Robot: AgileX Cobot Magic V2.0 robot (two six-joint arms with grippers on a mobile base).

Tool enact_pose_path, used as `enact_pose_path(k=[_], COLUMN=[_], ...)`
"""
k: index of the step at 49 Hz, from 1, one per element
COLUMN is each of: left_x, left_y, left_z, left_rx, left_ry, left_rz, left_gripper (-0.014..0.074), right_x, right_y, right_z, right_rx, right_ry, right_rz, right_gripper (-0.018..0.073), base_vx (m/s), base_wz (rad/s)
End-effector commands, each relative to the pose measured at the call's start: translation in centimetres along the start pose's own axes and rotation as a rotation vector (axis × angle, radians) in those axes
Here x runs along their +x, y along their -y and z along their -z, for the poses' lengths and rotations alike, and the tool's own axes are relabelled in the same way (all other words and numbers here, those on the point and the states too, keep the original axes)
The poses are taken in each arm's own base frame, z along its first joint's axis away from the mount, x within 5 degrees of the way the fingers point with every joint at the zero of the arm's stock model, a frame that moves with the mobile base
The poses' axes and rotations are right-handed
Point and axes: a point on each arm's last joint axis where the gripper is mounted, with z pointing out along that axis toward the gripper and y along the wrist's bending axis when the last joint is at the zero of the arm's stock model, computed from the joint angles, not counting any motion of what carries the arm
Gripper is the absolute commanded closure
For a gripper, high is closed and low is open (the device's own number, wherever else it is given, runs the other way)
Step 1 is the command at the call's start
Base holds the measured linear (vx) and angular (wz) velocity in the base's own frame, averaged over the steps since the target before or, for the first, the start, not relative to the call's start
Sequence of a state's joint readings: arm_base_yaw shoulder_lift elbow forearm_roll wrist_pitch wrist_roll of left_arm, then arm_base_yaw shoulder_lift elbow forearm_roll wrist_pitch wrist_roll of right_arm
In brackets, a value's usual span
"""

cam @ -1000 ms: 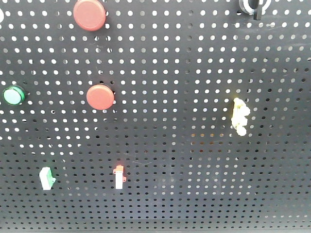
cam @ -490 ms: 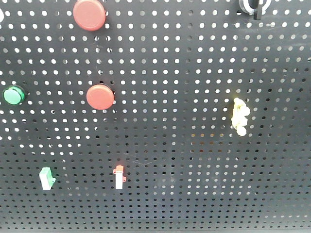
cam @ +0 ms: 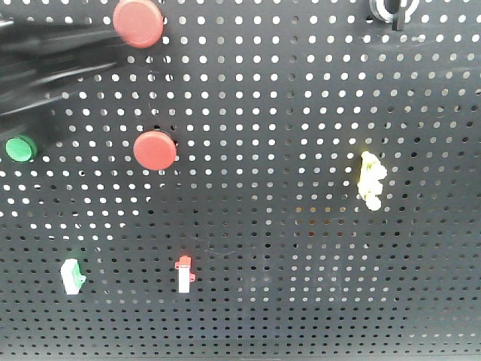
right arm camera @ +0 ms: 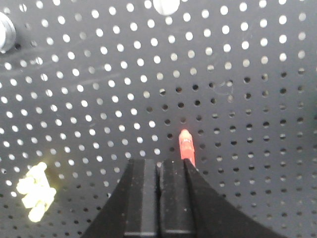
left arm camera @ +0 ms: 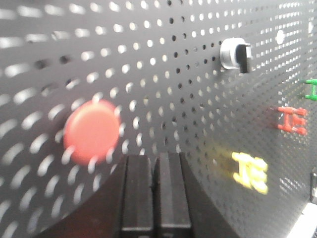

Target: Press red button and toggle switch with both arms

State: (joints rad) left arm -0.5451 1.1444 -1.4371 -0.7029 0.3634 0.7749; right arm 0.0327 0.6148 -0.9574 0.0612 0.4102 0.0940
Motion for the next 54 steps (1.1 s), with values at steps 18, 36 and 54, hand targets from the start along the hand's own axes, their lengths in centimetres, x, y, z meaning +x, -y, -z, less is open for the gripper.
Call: enact_pose_path(k=[18, 36, 54], left_x=[-0.9, -1.8, 3.3], left_y=[-1.9, -0.9, 1.3], left_z=[-2.7, -0.8, 7.2], left_rx=[-0.139, -0.070, -0.084], left_ry=[0.130, 0.109, 0.049], left_rz=[0.031, 0.020, 0.029], left_gripper=[0.0594, 0.0594, 0.0594], right_x=[-1.7, -1.2, -1.7], right_y=[-0.2, -0.2, -1.9], right_z=[0.3, 0.4, 0.9], right_rx=[-0.007, -0.005, -0.187], right_ry=[0.101, 0.046, 0.033], right_rz=[0.005, 0.001, 0.100], right_gripper=[0.0562, 0.0562, 0.0562], base_vx=[0.00, 0.00, 0.00], base_wz=[0.00, 0.00, 0.00])
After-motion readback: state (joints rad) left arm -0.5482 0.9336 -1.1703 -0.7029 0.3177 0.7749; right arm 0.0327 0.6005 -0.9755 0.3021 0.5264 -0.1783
